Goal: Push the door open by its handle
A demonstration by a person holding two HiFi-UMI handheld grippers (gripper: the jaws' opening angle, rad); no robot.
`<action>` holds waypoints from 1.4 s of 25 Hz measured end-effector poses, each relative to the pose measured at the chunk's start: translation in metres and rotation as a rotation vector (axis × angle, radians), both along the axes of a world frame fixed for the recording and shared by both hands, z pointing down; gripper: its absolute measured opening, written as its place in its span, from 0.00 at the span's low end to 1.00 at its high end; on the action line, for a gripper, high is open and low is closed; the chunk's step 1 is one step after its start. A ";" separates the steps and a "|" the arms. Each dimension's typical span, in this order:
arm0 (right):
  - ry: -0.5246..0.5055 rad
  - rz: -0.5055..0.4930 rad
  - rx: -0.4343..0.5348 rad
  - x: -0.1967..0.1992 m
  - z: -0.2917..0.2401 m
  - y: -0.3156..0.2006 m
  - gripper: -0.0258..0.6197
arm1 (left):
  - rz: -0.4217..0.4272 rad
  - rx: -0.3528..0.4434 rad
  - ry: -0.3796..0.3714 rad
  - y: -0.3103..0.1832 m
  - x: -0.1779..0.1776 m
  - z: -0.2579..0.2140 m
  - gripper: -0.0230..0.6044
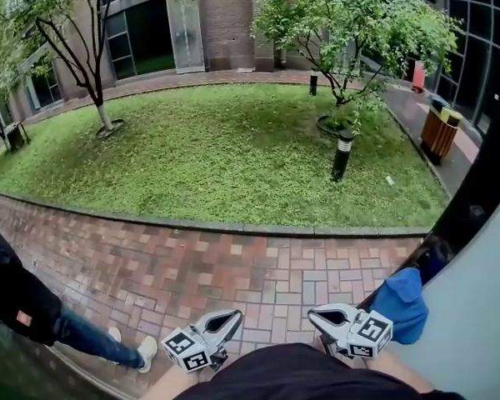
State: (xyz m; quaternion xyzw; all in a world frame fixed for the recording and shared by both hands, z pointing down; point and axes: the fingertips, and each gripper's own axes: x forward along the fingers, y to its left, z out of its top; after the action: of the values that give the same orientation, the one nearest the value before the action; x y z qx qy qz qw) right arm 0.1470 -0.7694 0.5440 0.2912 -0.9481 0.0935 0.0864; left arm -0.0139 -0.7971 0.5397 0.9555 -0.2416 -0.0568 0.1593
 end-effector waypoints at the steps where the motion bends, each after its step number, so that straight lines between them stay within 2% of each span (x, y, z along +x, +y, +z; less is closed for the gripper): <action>1: 0.000 0.001 -0.002 -0.003 0.000 0.000 0.04 | 0.005 0.003 -0.004 0.000 -0.004 0.000 0.04; 8: 0.009 -0.022 -0.017 -0.025 0.012 0.023 0.04 | 0.034 0.024 -0.032 0.006 -0.016 0.006 0.04; 14: 0.000 -0.128 0.045 -0.026 0.003 0.056 0.04 | 0.006 0.063 -0.054 0.052 0.036 -0.002 0.04; 17: 0.010 -0.222 0.056 -0.027 0.008 0.073 0.04 | -0.075 0.061 -0.059 0.089 0.058 -0.005 0.04; 21: -0.003 -0.266 0.023 -0.017 0.021 0.098 0.04 | -0.158 0.028 -0.056 0.161 0.078 0.002 0.04; 24: -0.029 -0.305 -0.011 -0.019 0.025 0.121 0.04 | -0.211 0.004 -0.122 0.216 0.075 0.005 0.04; 28: -0.026 -0.374 0.001 -0.029 0.016 0.157 0.04 | -0.281 0.049 -0.182 0.266 0.067 -0.017 0.04; 32: -0.017 -0.412 0.044 -0.040 -0.002 0.201 0.04 | -0.267 0.122 -0.204 0.308 0.069 -0.044 0.04; 35: -0.010 -0.380 0.067 -0.046 -0.010 0.239 0.04 | -0.214 0.187 -0.215 0.353 0.069 -0.051 0.04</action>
State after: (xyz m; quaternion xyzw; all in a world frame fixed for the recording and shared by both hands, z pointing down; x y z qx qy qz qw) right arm 0.1012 -0.5307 0.5338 0.1092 -0.9891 0.0451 0.0881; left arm 0.0548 -0.4441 0.4886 0.9355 -0.3514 0.0070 0.0361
